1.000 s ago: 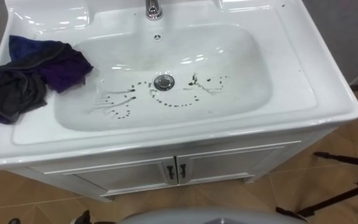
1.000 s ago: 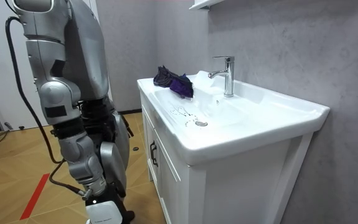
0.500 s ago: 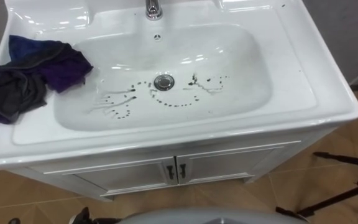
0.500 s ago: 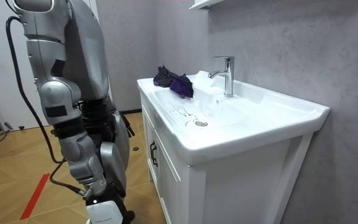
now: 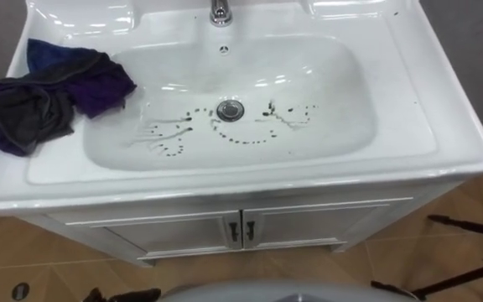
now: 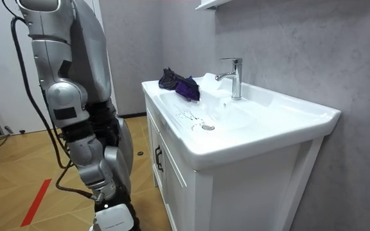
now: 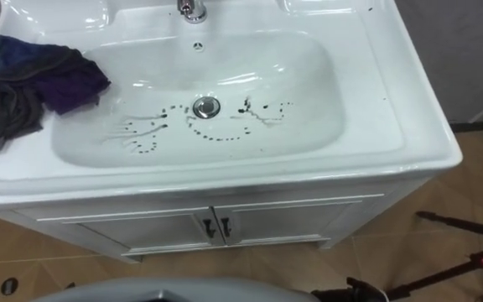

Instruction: Wipe basin

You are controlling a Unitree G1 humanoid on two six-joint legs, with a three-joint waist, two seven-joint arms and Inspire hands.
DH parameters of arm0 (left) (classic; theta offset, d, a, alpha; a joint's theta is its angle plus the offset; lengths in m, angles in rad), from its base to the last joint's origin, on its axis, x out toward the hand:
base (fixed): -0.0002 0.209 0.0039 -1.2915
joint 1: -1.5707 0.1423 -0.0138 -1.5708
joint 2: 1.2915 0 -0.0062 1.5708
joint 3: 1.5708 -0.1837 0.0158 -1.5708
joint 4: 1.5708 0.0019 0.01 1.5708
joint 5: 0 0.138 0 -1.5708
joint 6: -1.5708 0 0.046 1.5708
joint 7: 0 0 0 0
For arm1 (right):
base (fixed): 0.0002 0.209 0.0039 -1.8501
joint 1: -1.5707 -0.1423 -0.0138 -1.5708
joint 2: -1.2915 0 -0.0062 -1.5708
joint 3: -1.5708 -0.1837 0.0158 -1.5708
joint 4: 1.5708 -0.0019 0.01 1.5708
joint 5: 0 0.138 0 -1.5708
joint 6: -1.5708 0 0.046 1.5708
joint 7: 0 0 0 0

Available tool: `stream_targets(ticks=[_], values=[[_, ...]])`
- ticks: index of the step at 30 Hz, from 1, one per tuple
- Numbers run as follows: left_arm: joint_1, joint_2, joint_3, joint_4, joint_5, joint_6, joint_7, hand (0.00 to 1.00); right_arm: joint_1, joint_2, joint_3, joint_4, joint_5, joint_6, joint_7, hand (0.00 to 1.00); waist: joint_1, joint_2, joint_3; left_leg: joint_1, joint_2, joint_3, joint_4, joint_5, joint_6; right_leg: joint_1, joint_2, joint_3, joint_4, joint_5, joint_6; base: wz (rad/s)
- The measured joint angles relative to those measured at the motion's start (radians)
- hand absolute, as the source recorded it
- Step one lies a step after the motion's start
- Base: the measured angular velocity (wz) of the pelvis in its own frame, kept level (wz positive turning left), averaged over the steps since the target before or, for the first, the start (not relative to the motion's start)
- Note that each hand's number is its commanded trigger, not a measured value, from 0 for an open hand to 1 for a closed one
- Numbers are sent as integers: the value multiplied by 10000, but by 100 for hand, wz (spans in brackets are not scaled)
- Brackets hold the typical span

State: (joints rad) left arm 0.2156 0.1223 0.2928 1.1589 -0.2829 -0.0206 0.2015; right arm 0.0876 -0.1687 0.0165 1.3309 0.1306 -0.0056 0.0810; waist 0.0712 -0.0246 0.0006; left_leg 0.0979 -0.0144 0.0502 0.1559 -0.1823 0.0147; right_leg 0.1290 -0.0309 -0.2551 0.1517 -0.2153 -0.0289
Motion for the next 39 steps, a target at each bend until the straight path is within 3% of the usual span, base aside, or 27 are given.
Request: stream_targets(ticks=[5, 8, 9, 13, 15, 17, 20, 21, 23, 24, 25, 26, 32, 35, 39], values=[[101, 103, 1180, -242, -379, -21, 828, 0, 8, -122, -2, -55, -681, 19, 93, 0, 371, 74, -9, -203, -9, -214, 119, -1, 0, -58, -18, -201, 5, 0, 0, 13], [-5, 452, 1781, -518, -413, -99, 1586, 0, -1, -296, 4, -113, -1228, 46, 74, 0, 662, 153, -43, -246, -17, -360, 106, -1, -1, -54, -8, -313, 14, -6, -9, 16], [70, 606, 1891, -858, -445, -158, 2006, 0, -4, -367, -3, -163, -1374, 51, 40, 0, 722, 167, -43, -262, -30, -446, 108, -1, -2, -26, -18, -422, 0, -11, -12, 17], [134, 769, 2882, -2511, -625, -352, 3109, 0, 3, -510, -218, -276, -1892, 59, -57, 0, 959, 234, -57, -383, -137, -647, 141, 7, -9, -71, -32, -563, -5, -34, -6, 16], [98, 1126, 3070, -3270, -663, -720, 3811, 0, 6, -618, -389, -499, -2288, 61, -56, 0, 1079, 363, -73, -513, -165, -759, 163, 7, -8, -82, -37, -657, -3, -34, -5, 12], [-12, 1472, 3262, -4040, -760, -752, 4322, 0, 12, -753, -390, -649, -2593, 31, -62, 0, 1117, 464, -72, -563, -186, -840, 224, 6, -8, -129, -38, -707, -3, -32, -3, 11], [-336, 2031, 3628, -4955, -746, -1155, 5155, 0, 133, -897, -393, -842, -2686, 32, -207, 0, 1283, 673, -63, -594, -185, -819, 230, 6, -9, -160, -39, -706, -6, -33, -3, 0], [-340, 2110, 3768, -5430, -726, -1181, 5468, 0, 186, -942, -387, -957, -2859, 11, -271, 0, 1276, 794, -64, -592, -194, -816, 236, 6, -9, -161, -47, -689, -8, -33, -3, 0], [-371, 2243, 3753, -6116, -715, -1266, 5766, 0, 276, -957, -377, -1049, -3006, -2, -346, 0, 1276, 840, -74, -604, -210, -799, 234, 7, -8, -171, -60, -701, -10, -41, 12, 0], [-425, 2320, 3761, -6464, -715, -1326, 5843, 0, 330, -949, -379, -1149, -3015, -7, -343, 0, 1266, 1004, -72, -606, -217, -814, 243, 7, -7, -177, -66, -699, -13, -49, 21, 0], [-463, 2353, 3765, -6669, -714, -1326, 5918, 0, 365, -944, -380, -1185, -3019, -10, -343, 0, 1262, 860, -57, -613, -225, -814, 254, 9, -5, -194, -76, -698, -8, -54, 22, 0], [-530, 2456, 3764, -7075, -711, -1335, 6069, 0, 470, -943, -377, -1273, -3029, -10, -346, 0, 1275, 973, -100, -646, -229, -820, 265, 11, -5, -246, -86, -688, -9, -76, 24, 0], [-1064, 3388, 3761, -7792, -546, -1465, 6315, 0, 874, -952, -398, -1295, -3366, -16, -344, 0, 1025, 1083, -58, -665, -240, -826, 314, 12, -4, -246, -81, -593, -9, -79, 26, -3], [-1093, 3408, 3736, -8627, -540, -1585, 6284, 0, 976, -942, -409, -1301, -3575, -34, -302, 0, 837, 1041, -48, -650, -242, -806, 315, 12, -3, -246, -81, -518, 11, -69, 35, -5], [-1099, 3405, 3707, -9403, -162, -1675, 6072, 0, 1059, -917, -409, -1198, -3801, -35, -2, 0, 541, 981, 39, -567, -235, -776, 306, 12, -3, -248, -77, -351, -1, -70, 37, -11]])
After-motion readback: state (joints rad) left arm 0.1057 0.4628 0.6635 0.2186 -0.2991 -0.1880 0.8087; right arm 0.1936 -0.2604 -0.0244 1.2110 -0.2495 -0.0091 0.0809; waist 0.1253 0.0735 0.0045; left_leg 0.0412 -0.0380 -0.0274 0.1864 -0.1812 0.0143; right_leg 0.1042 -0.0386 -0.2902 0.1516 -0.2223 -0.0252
